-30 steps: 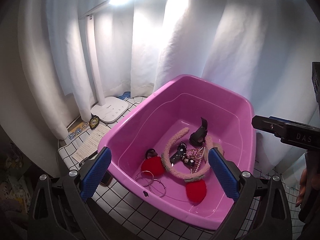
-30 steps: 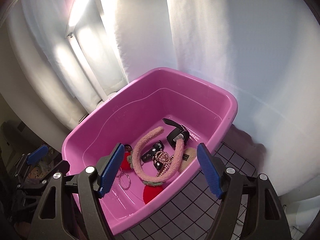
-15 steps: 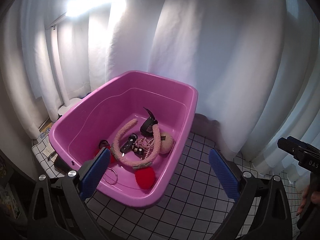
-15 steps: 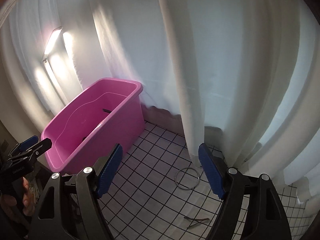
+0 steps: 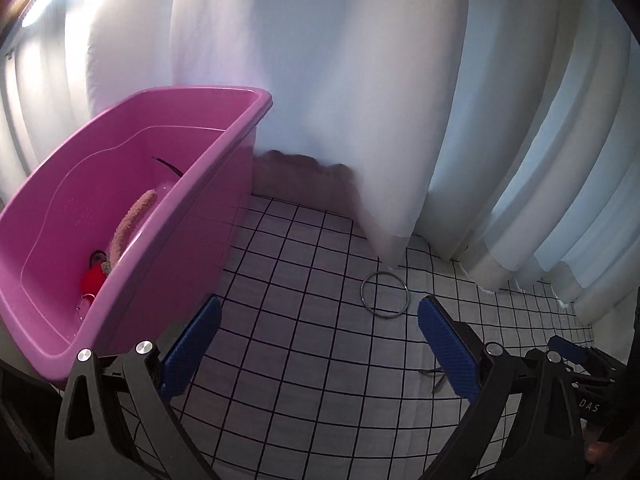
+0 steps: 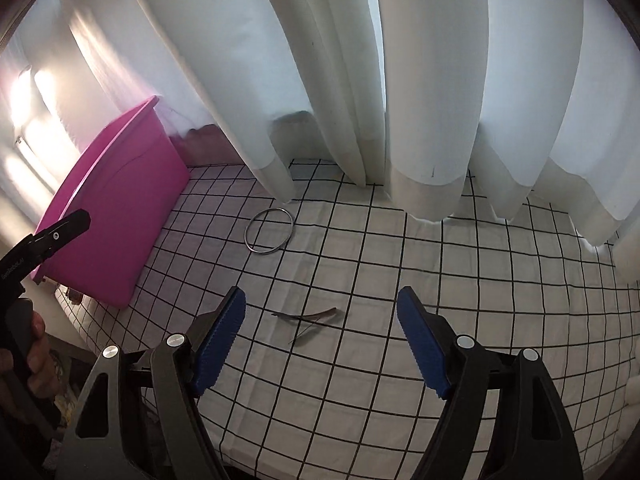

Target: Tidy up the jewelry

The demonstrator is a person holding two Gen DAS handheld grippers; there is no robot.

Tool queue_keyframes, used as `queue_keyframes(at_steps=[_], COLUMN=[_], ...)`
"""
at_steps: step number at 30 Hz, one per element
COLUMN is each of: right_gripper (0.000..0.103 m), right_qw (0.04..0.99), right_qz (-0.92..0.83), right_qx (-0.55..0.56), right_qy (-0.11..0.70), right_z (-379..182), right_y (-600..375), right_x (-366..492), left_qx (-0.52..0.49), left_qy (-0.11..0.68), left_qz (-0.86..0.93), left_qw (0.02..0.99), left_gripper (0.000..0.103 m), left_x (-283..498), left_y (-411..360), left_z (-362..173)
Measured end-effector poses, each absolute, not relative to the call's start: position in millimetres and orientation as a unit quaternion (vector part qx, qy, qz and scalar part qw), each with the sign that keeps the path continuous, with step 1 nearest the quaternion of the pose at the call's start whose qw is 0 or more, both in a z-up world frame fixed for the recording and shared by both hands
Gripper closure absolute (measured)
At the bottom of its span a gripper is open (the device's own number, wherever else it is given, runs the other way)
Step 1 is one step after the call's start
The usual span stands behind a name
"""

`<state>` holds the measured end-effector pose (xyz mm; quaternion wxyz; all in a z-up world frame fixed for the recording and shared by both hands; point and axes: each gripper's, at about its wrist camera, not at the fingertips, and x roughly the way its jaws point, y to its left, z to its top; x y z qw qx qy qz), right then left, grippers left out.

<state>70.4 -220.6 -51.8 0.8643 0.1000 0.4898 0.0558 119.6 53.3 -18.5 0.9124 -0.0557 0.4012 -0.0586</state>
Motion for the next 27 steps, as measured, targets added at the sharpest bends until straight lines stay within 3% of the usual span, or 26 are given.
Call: queue_keyframes(at_steps=[12, 27], right_gripper=[0.028, 0.03], right_qw=[0.846, 0.878], right_qz=[0.021, -0.083], right_qx=[0.129, 0.072], right_qy=[0.517, 0.466], right_z=[-139.2, -171.8], right_y=[-178.2, -152.6], right_x=[75.7, 77.9], left_qx=[-0.019, 0.044], left_qy=[0.456, 0.477], left_qz=[-0.084, -0.142], left_qw=[0.886, 0.866], left_gripper=[0.006, 0.006], left_x=[181.5, 218.6], left_y=[14.9, -15.1], left_z=[-104.0, -151.4])
